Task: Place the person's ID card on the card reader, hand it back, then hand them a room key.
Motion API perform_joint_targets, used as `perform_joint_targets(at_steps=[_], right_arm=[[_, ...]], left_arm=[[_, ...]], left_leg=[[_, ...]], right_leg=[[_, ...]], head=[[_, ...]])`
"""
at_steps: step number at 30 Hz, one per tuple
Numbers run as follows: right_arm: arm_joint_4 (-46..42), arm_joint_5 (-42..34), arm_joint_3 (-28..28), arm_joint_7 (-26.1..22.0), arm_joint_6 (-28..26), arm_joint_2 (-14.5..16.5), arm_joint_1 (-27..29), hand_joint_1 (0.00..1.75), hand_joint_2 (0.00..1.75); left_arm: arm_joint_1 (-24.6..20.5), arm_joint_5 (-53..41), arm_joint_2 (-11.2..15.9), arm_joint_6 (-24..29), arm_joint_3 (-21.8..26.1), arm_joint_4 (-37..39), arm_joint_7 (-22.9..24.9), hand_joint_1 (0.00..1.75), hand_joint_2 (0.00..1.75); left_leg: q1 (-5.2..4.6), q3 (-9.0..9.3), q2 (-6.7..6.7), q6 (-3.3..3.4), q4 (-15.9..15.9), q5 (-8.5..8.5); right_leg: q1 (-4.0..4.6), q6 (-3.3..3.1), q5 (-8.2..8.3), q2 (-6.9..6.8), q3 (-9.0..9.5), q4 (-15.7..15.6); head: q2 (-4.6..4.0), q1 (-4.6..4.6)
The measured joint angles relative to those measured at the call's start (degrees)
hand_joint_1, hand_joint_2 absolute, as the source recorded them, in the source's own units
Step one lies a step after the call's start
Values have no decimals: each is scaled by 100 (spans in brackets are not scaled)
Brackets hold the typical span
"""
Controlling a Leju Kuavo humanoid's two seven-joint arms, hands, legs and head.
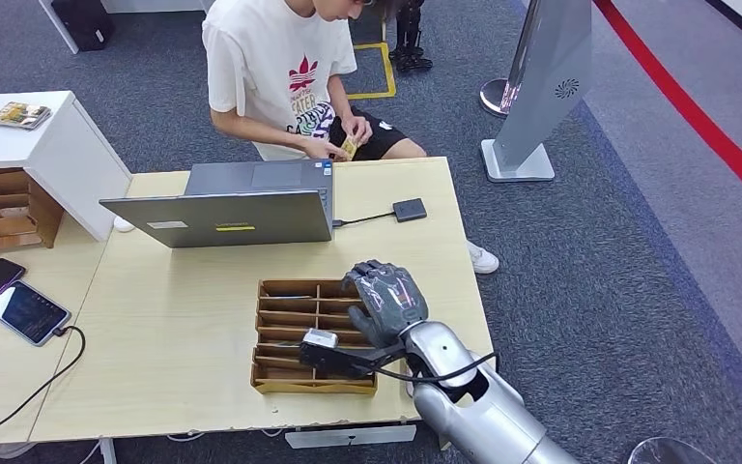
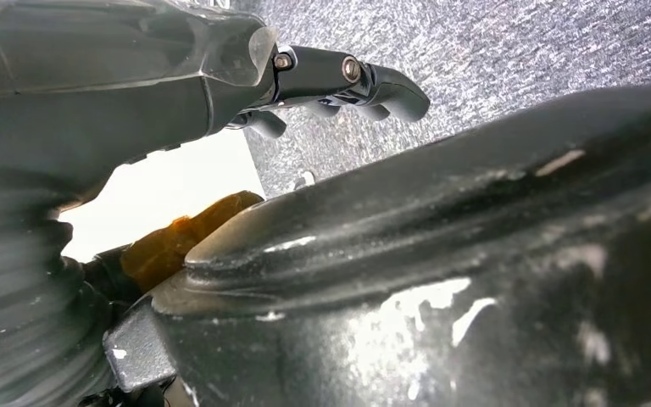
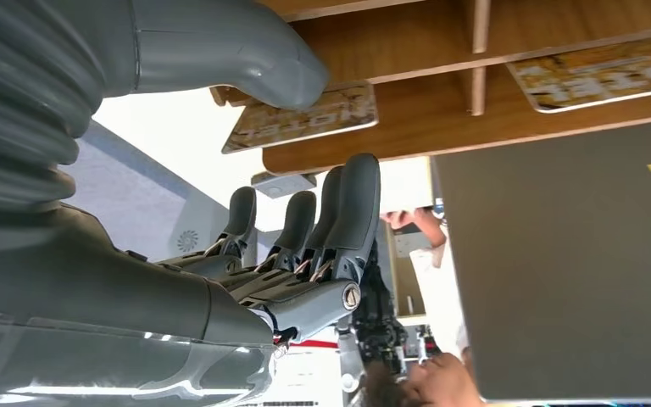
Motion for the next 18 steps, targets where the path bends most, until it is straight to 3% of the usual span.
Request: perform_joint_targets(at_steps=[15, 18], right_arm=[[142, 86, -149, 73, -7, 0, -24, 92, 175], [167, 116, -171, 83, -7, 0, -26, 100, 175]], left_arm=[[-4, -30, -10, 0, 0, 0, 7, 0, 175], [-4, -31, -10, 0, 0, 0, 7, 0, 175]], left_leg=[[0, 0, 0, 0, 0, 0], [0, 0, 0, 0, 0, 0]], right_leg=[[0, 0, 0, 0, 0, 0], [0, 0, 0, 0, 0, 0]], head=[[0, -1], [0, 0]])
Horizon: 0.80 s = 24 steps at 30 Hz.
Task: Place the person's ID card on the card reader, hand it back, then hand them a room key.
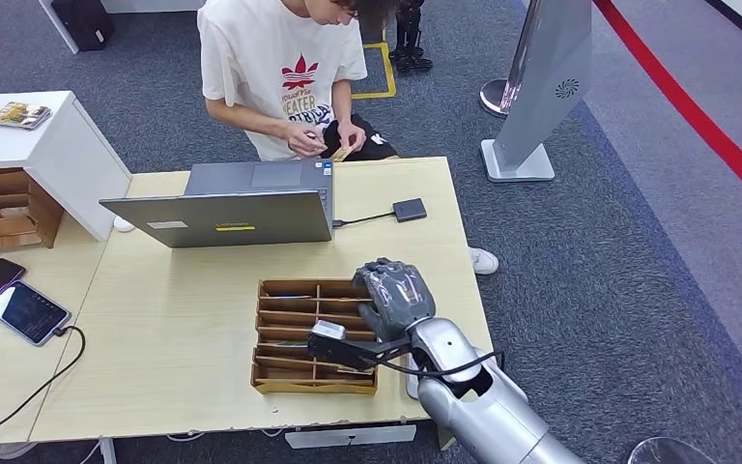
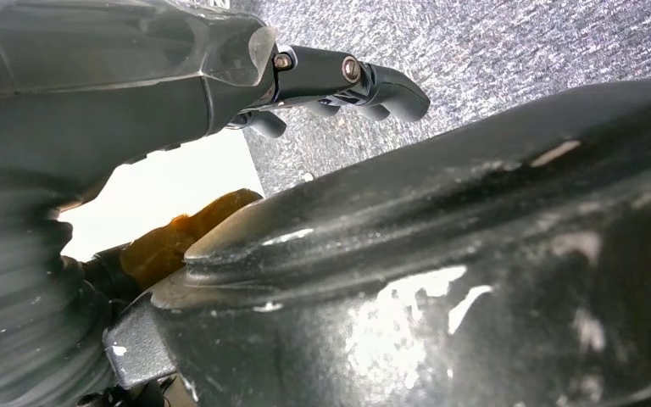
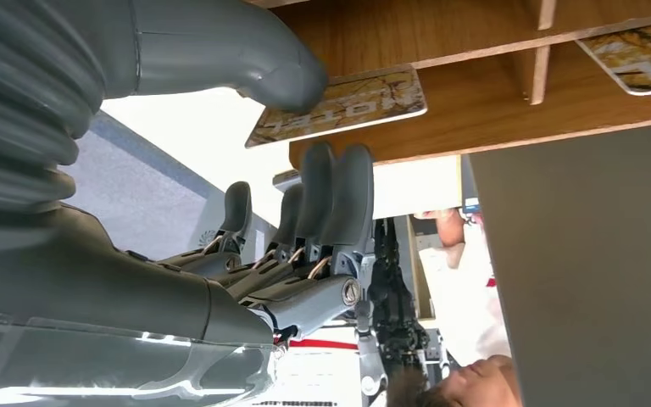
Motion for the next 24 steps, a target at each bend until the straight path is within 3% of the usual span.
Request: perform_joint_targets(at_steps=[5, 7, 24], right_arm=[[50, 67, -86, 24, 4, 0, 0, 160, 175], [69, 80, -122, 26, 4, 0, 0, 172, 175], [135, -54, -337, -34, 9, 1, 3, 175, 175]], left_arm=[[0, 2, 0, 0, 0, 0, 1, 0, 175], [0, 2, 0, 1, 0, 0, 2, 0, 175], [0, 12, -2, 32, 0, 0, 0, 0, 175]], left_leg=[[0, 0, 0, 0, 0, 0], [0, 0, 0, 0, 0, 0], [0, 0, 0, 0, 0, 0]], right_leg=[[0, 0, 0, 0, 0, 0], [0, 0, 0, 0, 0, 0], [0, 1, 2, 0, 0, 0]], head=[[0, 0], [0, 0], [0, 1]])
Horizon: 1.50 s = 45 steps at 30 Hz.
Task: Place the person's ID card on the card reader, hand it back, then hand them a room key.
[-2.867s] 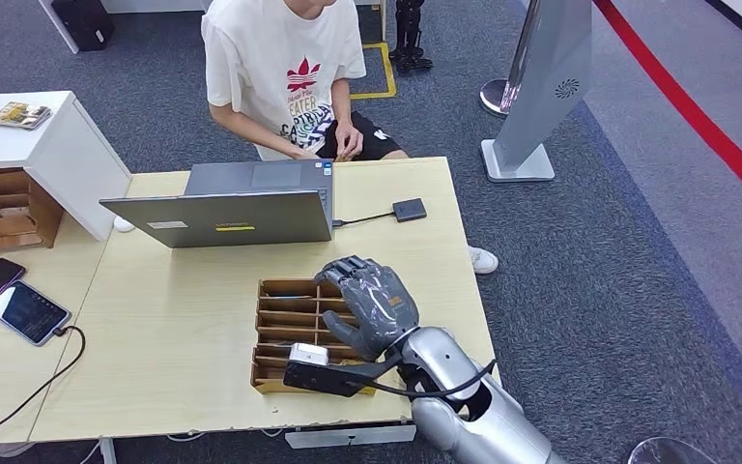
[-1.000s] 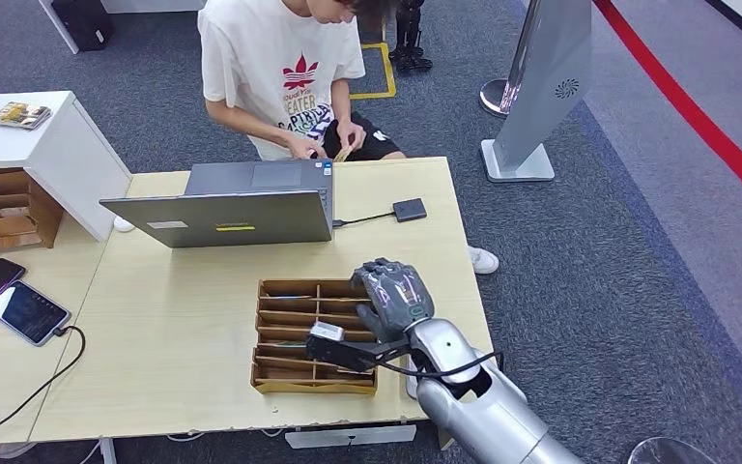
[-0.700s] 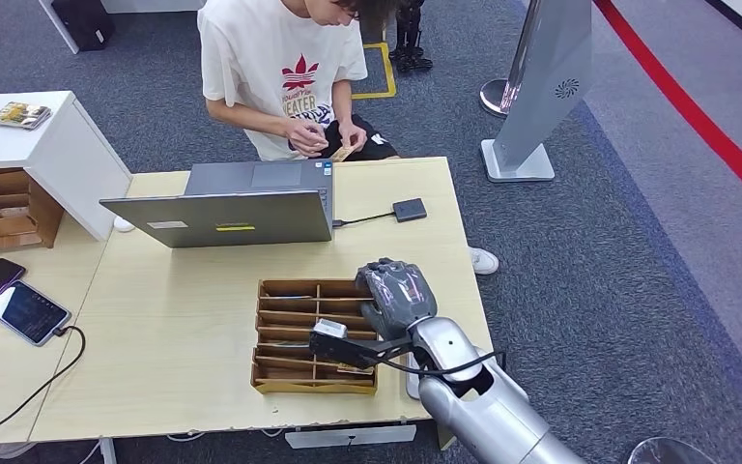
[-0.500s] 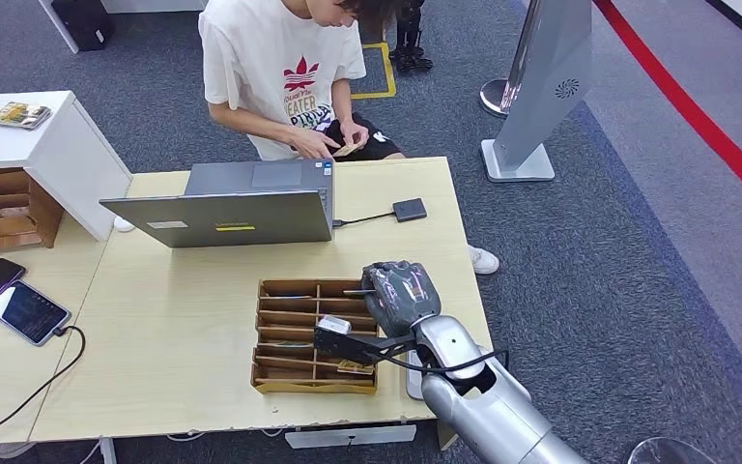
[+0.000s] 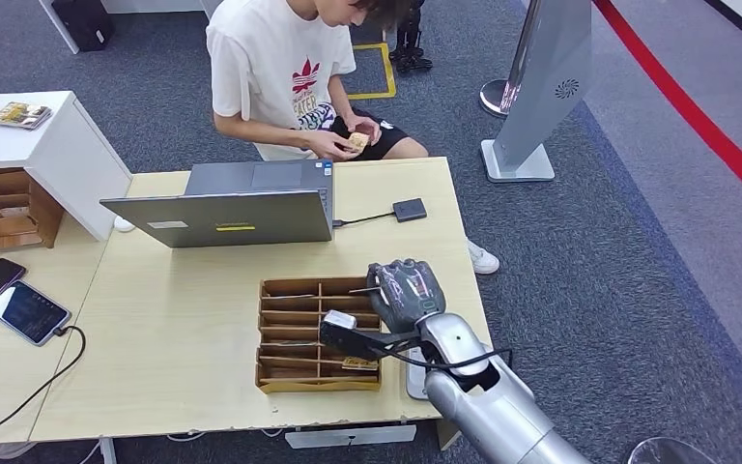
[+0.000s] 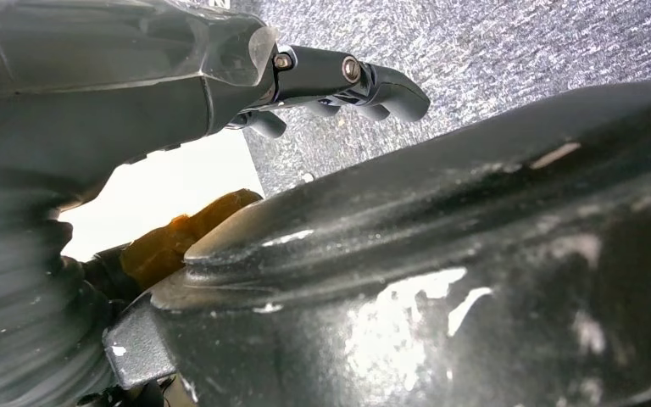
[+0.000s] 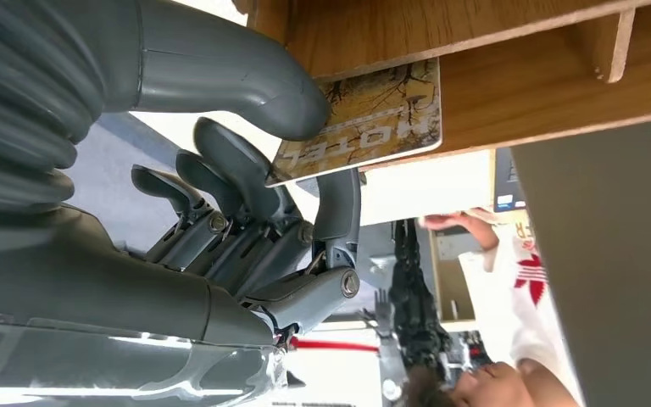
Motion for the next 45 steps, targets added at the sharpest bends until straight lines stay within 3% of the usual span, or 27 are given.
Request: perform_joint_targets(at_steps=[5, 13, 18, 29, 45], right_arm=[[-374, -953, -209, -321, 94, 1, 11, 175, 175], [-2024, -3100, -731, -1001, 148, -5, 84, 175, 175], [-2785, -3792, -1021, -1234, 72, -31, 141, 175, 175], [-2801, -3959, -866, -1098, 389, 86, -221, 175, 175], [-367, -3346, -338, -181, 351, 1338, -1996, 175, 175]], left_arm=[[10, 91, 0, 33, 0, 0, -54, 0, 175], [45, 291, 2, 91, 0, 0, -198, 0, 175], [52, 332, 4, 112, 0, 0, -226, 0, 175], [36, 143, 2, 115, 0, 0, -168, 0, 175], [-144, -1227, -15, -120, -1, -4, 385, 0, 175]], left_leg=[[0, 0, 0, 0, 0, 0], [0, -1, 1, 0, 1, 0], [-1, -1, 1, 0, 1, 0], [0, 0, 3, -3, 0, 2], [2, 1, 1, -6, 0, 8]], right_leg=[[0, 0, 2, 1, -2, 0], [0, 0, 2, 1, -5, 0], [0, 0, 2, 2, -4, 0], [0, -2, 4, 4, -3, 5], [1, -3, 6, 3, -4, 9]], head=[[0, -1], [0, -1], [0, -1], [0, -1], [0, 1]])
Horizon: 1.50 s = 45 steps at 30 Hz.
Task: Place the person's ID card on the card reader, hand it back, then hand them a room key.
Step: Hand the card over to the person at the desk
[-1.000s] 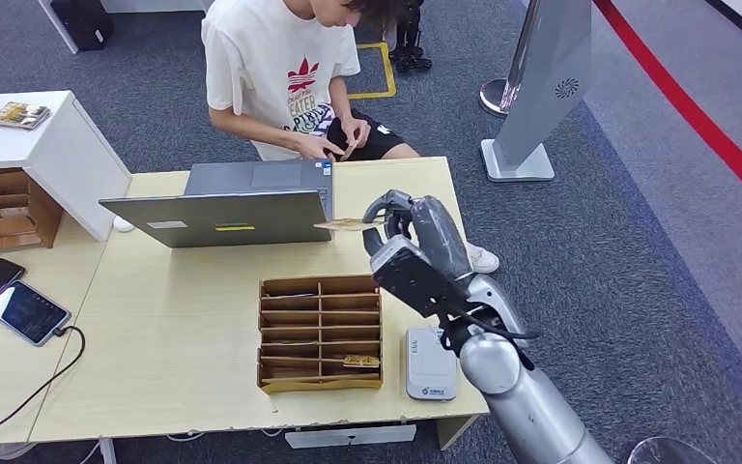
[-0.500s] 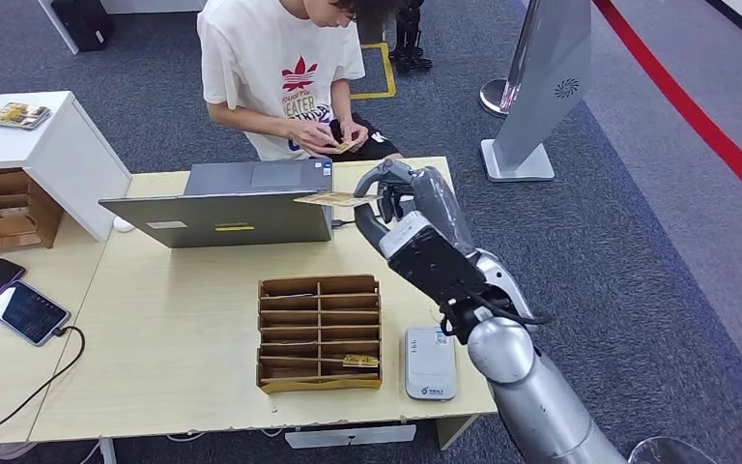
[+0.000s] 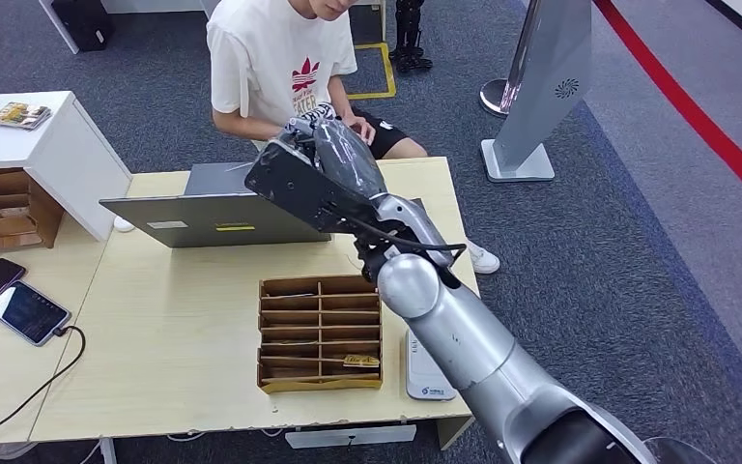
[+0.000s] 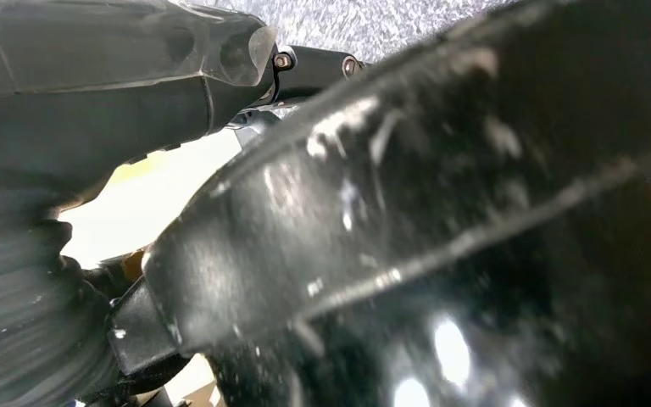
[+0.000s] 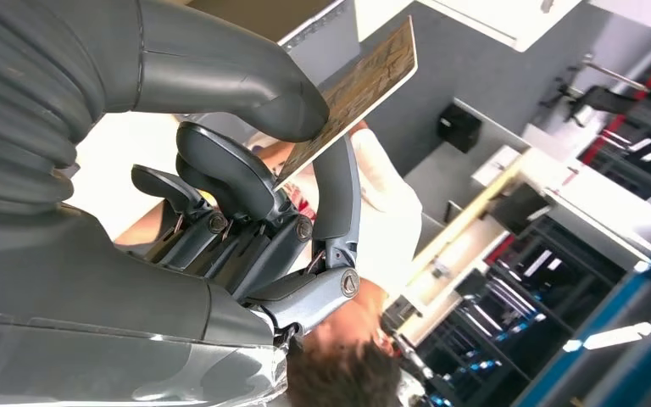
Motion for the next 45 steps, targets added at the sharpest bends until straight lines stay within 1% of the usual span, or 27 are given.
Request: perform_joint_targets(at_steps=[4, 10, 17, 22, 30, 31, 32, 35, 36, 39, 43, 45], right_arm=[[577, 199, 22, 93, -61, 204, -268, 175, 175], [1397, 551, 54, 142, -116, 422, -550, 175, 175], [2060, 1297, 240, 435, -137, 577, -827, 175, 175], [2334, 1574, 365, 463, -133, 608, -912, 175, 175], [2441, 1620, 418, 511, -160, 609, -930, 175, 175], [2442, 1620, 419, 513, -169, 609, -930, 172, 175], [2442, 1617, 419, 514, -179, 609, -930, 133, 175], [2439, 1576, 419, 509, -200, 609, -928, 5, 175], [2432, 1529, 419, 494, -199, 610, -924, 0, 175], [2372, 1299, 420, 414, -154, 611, -896, 0, 175], [2189, 783, 436, 219, 12, 613, -806, 0, 0], [2038, 442, 472, 64, 126, 614, -735, 0, 0]], left_arm=[[-16, -210, 2, -28, -2, -13, 30, 0, 175], [-24, -485, 3, -106, -2, -16, 19, 0, 175], [-61, -739, 1, -184, -2, -18, 63, 0, 175], [-75, -794, -6, -202, -2, -18, 81, 0, 175], [-77, -800, -15, -204, -2, -18, 81, 0, 175], [-77, -798, -15, -204, -2, -18, 81, 0, 175], [-77, -795, -15, -204, -2, -18, 81, 0, 175], [-77, -779, -15, -204, -2, -18, 74, 0, 175], [-77, -769, -15, -203, -2, -18, 68, 0, 175], [-76, -738, -15, -191, -2, -18, 52, 0, 175], [-73, -682, -15, -177, -2, -18, 40, 0, 175], [-70, -639, -15, -155, -2, -18, 25, 0, 175]], left_leg=[[0, 0, 0, 0, 0, 0], [0, -1, 0, 0, 0, 0], [0, 0, 0, 0, 0, 0], [0, -1, 0, 0, 0, 0], [0, -1, 0, 0, 0, 0], [0, -1, 0, 0, 0, 0], [0, 0, 0, 0, 0, 0], [0, -1, 0, 0, 0, 0], [0, -1, 0, 0, 0, 0], [0, -1, 0, 0, 0, 0], [0, -1, 0, 0, 0, 0], [0, -1, 0, 0, 0, 0]], right_leg=[[0, 0, 0, 0, -1, 0], [0, 0, 0, 0, -1, 0], [0, 0, 0, 0, -1, 0], [0, 0, 0, 0, -1, 0], [0, 0, 0, 0, -1, 0], [0, 0, 0, 0, -1, 0], [0, 0, 0, 0, -1, 0], [0, 0, 0, 0, -1, 0], [0, 0, 0, 0, -1, 0], [0, 0, 0, 0, -1, 0], [0, 0, 0, -1, -1, 0], [0, 0, 0, 0, -1, 0]], head=[[0, 1], [0, 0], [0, 0], [0, 1], [0, 0], [0, 0], [0, 0], [0, 0], [0, 0], [0, -1], [0, 0], [0, 0]])
